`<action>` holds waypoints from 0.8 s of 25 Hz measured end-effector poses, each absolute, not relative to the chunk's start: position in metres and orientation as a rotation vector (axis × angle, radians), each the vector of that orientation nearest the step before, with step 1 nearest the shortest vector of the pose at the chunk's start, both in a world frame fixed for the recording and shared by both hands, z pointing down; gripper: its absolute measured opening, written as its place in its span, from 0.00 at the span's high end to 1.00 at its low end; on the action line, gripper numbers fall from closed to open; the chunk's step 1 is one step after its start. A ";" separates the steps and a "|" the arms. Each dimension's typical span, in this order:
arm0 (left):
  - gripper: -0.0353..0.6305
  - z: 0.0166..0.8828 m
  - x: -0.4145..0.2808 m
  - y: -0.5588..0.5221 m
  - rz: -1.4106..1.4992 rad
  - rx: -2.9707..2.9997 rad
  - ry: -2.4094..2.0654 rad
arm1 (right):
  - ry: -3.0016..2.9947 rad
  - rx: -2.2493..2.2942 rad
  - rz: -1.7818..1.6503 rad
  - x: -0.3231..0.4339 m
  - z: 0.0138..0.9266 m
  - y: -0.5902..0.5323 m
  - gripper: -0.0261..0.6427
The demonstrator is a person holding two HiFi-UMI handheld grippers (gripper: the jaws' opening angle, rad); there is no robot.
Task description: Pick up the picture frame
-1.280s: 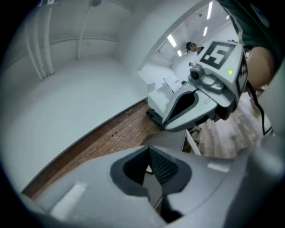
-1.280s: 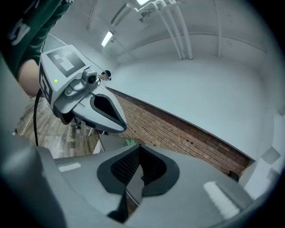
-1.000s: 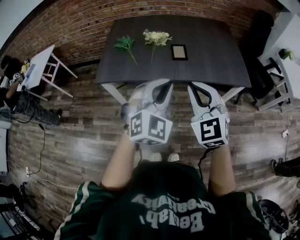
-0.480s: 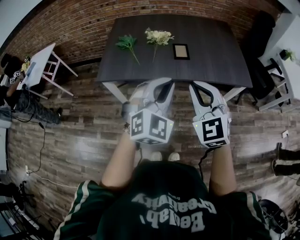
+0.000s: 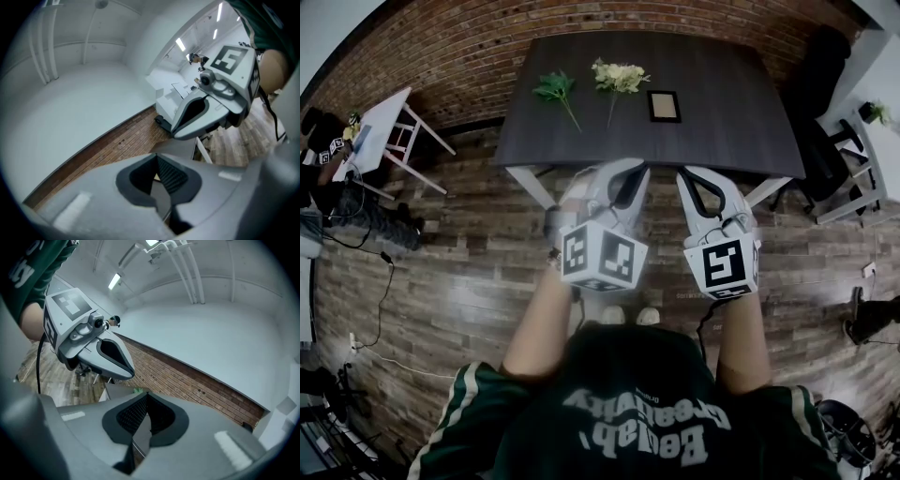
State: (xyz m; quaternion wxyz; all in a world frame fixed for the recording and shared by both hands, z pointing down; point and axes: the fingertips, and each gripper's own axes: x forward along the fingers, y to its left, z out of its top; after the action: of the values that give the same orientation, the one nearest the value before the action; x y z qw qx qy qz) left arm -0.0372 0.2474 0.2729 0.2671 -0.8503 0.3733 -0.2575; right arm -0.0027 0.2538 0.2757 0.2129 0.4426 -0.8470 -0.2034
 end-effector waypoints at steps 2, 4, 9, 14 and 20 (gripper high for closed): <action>0.94 0.273 -0.039 0.247 -0.697 -2.294 1.004 | -2.351 1.231 -0.564 -0.005 0.276 0.254 0.95; 0.94 0.274 -0.040 0.246 -0.698 -2.294 1.001 | -2.352 1.232 -0.562 -0.007 0.277 0.253 0.95; 0.94 0.275 -0.042 0.245 -0.695 -2.300 0.993 | -2.346 1.233 -0.559 -0.009 0.277 0.251 0.95; 0.94 0.274 -0.043 0.247 -0.694 -2.298 0.993 | -2.343 1.237 -0.558 -0.009 0.278 0.253 0.95; 0.94 0.276 -0.048 0.243 -0.695 -2.295 0.990 | -2.339 1.242 -0.558 -0.013 0.279 0.250 0.95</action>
State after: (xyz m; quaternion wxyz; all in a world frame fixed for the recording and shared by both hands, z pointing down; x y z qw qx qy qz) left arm -0.0485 0.2433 0.2758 0.2702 -0.8517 0.3674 -0.2581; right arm -0.0130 0.2498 0.2794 0.2158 0.4481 -0.8439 -0.2011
